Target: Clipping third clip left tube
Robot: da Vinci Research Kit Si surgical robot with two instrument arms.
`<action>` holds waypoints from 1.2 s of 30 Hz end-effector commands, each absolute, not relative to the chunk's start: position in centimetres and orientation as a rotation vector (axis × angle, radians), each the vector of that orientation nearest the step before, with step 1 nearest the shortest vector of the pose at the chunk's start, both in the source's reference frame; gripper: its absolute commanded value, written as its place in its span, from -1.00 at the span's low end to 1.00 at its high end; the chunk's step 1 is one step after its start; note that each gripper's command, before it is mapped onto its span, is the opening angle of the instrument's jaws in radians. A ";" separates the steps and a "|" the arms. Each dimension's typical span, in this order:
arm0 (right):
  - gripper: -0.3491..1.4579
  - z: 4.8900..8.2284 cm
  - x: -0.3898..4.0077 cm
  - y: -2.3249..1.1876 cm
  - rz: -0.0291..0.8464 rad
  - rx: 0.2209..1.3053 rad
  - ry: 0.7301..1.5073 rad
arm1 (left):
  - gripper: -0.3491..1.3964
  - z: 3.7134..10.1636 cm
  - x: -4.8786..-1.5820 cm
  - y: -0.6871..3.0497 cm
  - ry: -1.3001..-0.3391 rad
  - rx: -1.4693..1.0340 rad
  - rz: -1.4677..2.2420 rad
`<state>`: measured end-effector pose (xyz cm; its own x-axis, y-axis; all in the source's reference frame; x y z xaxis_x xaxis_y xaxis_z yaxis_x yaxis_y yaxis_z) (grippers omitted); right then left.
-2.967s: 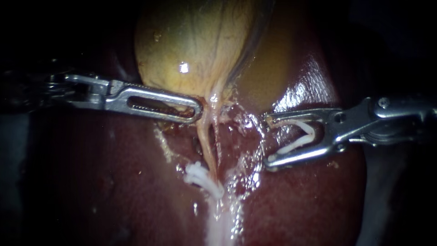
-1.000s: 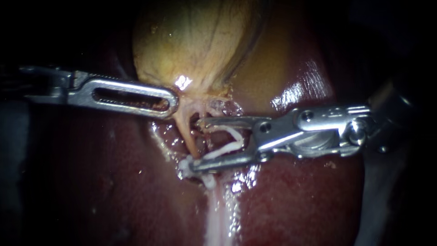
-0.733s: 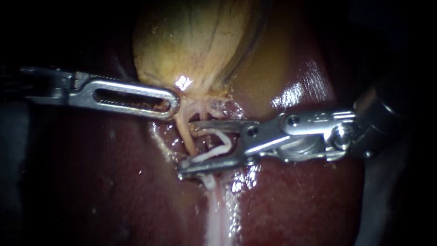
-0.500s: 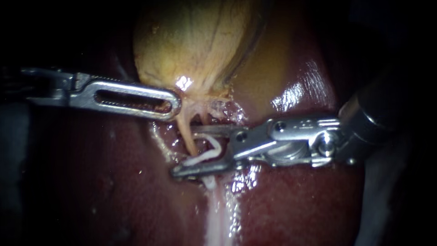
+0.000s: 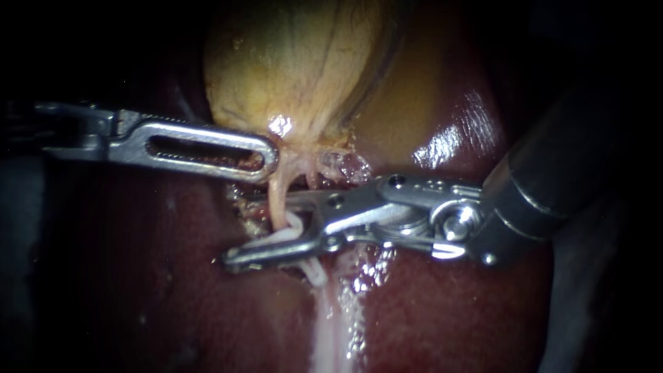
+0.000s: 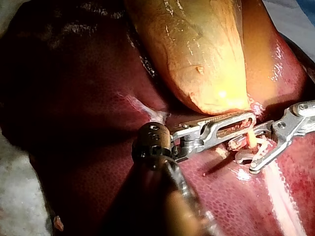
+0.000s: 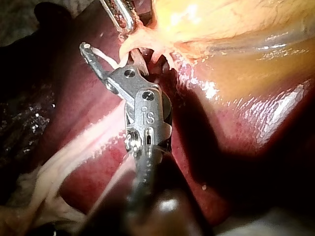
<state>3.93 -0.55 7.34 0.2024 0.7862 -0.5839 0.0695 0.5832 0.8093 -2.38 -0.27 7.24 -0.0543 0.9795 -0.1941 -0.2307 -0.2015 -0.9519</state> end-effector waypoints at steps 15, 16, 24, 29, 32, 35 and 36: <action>-0.31 7.34 3.86 -0.42 0.634 0.866 1.290 | -1.00 7.27 -2.39 -0.26 -0.951 -1.156 1.481; -0.39 7.34 3.85 -0.42 0.645 0.872 1.286 | -1.00 7.27 -2.39 -0.26 -0.951 -1.156 1.481; -1.00 7.34 3.74 -0.43 0.703 0.918 1.261 | -1.00 7.27 -2.39 -0.26 -0.951 -1.156 1.481; -1.00 7.32 3.73 -0.46 0.701 0.917 1.223 | -1.00 7.27 -2.39 -0.26 -0.951 -1.156 1.481; -1.00 7.32 3.71 -0.47 0.701 0.924 1.218 | -1.00 7.27 -2.39 -0.26 -0.951 -1.156 1.481; -1.00 7.33 3.70 -0.47 0.700 0.923 1.212 | -1.00 7.27 -2.39 -0.26 -0.951 -1.156 1.481; -1.00 7.34 3.71 -0.47 0.699 0.922 1.209 | -1.00 7.28 -2.39 -0.26 -0.951 -1.156 1.481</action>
